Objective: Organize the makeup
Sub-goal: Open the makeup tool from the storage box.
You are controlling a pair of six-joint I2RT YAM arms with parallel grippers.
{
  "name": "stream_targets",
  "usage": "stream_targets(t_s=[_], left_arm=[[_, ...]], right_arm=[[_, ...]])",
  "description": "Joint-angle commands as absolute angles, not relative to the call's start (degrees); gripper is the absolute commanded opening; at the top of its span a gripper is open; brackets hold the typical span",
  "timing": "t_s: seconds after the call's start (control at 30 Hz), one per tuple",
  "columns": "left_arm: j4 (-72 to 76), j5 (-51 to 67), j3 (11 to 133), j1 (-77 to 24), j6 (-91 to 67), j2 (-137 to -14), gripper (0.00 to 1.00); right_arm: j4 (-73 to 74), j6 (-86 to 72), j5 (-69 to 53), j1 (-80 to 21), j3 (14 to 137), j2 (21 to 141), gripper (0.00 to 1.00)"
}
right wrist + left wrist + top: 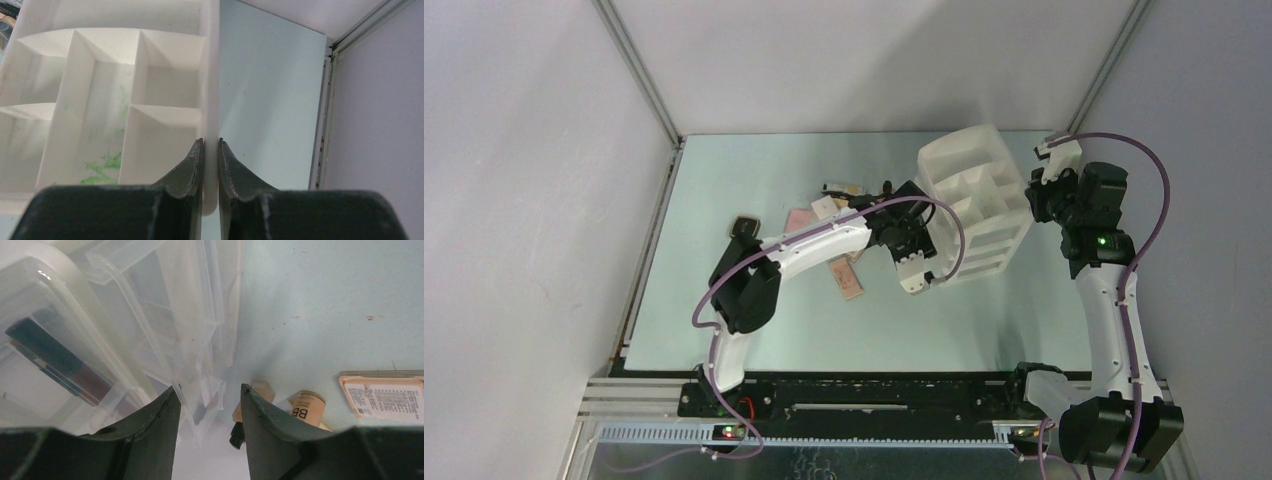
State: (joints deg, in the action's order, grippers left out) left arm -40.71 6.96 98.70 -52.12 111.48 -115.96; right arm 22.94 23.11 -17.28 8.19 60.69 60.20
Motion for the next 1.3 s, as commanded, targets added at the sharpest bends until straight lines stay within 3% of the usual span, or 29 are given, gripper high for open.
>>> stream_targets(t_s=[0.0,0.9,1.07,1.27], left_arm=[[-46.95,5.46,96.06,-52.57,111.46,-111.65,0.49],[-46.84,5.65,85.89,-52.91,107.54,-102.87,0.45],[-46.85,6.77,86.57,-52.92,105.48,-102.48,0.51],[-46.59,9.23,89.84,-52.91,100.14,-102.62,0.7]], right_arm=[[23.32,25.19,-14.4,9.23,60.79,59.5,0.0],[22.75,25.46,-13.18,9.23,60.8,60.02,0.0],[22.18,25.62,-12.6,8.52,60.82,60.27,0.0],[21.26,25.65,-12.21,6.4,60.8,60.05,0.0]])
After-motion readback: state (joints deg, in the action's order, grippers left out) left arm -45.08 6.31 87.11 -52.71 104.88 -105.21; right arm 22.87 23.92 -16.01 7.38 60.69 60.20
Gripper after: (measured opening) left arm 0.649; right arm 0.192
